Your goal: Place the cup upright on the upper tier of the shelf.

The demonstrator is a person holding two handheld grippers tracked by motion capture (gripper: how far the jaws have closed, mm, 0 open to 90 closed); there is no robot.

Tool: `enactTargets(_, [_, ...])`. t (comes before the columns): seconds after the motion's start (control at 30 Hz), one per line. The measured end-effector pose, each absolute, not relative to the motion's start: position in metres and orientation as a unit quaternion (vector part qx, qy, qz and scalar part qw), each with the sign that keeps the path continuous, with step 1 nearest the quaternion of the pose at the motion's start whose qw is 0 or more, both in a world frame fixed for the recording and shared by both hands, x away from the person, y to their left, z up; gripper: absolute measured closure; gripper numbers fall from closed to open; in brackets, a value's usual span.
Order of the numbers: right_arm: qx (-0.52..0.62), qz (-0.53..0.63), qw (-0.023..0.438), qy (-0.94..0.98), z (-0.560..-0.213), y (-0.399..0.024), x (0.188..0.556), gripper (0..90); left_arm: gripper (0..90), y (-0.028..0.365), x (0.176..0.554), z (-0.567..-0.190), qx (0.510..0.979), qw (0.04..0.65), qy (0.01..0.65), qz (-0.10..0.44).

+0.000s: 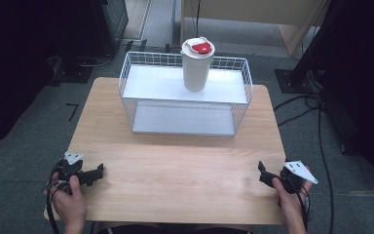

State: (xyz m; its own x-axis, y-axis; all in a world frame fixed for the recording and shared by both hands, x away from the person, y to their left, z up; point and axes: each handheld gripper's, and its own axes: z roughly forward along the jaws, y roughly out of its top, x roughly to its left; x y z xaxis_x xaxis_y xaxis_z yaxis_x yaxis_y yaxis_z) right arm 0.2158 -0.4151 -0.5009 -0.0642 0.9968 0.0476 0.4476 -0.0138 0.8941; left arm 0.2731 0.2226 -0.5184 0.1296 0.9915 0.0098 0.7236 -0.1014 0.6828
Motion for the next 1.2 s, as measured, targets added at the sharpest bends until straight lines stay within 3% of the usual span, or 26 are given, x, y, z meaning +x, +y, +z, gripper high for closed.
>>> enactTargets(0.83, [0.614, 0.276, 0.291, 0.680, -0.526, -0.436, 0.194, 0.0, 0.0, 0.223, 0.273, -0.518, 0.700, 0.273, 0.612, 0.246])
enactTargets(1.03, [0.618, 0.294, 0.246, 0.686, -0.527, -0.438, 0.195, 0.0, 0.0, 0.223, 0.273, -0.518, 0.700, 0.273, 0.612, 0.246])
enactTargets(1.2, [0.618, 0.295, 0.247, 0.685, -0.527, -0.437, 0.195, 0.0, 0.0, 0.223, 0.273, -0.518, 0.700, 0.273, 0.612, 0.246])
